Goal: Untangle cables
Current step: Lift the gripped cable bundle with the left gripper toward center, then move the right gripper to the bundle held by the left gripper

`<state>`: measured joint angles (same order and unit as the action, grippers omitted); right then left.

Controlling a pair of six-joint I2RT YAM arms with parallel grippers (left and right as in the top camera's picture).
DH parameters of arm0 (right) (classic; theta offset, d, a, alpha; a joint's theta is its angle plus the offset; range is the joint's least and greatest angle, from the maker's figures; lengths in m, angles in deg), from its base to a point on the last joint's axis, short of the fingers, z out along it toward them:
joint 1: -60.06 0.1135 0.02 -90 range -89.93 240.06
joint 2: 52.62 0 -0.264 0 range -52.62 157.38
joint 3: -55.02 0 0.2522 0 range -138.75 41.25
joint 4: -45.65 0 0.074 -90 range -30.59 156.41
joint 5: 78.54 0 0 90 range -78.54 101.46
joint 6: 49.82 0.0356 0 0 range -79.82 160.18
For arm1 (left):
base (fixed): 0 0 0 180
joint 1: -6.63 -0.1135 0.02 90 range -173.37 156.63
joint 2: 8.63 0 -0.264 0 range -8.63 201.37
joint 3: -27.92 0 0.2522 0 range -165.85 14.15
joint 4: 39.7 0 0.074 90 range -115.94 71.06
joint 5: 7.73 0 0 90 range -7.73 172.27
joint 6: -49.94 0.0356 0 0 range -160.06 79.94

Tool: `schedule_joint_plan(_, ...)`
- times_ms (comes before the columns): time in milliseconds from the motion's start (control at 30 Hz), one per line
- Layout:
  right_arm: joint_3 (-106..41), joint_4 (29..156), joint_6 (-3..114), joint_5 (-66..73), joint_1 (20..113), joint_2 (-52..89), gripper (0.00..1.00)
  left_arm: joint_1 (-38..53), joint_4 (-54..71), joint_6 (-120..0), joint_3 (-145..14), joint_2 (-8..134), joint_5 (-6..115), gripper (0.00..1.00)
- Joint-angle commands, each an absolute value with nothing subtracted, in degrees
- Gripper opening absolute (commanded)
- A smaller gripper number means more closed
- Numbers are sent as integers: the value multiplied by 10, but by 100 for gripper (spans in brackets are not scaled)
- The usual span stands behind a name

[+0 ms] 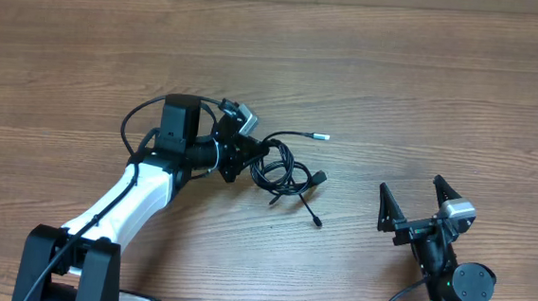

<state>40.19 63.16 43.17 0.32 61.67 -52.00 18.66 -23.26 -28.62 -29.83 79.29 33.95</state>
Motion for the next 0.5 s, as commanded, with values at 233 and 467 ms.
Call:
schedule_joint_plan(233, 361, 668, 687, -173, 619, -523, 100, 190, -232, -293, -307, 792, 282, 4)
schedule_joint_plan(467, 174, 868, 668, -124, 619, -425, 100, 191, -232, -294, -307, 792, 282, 4)
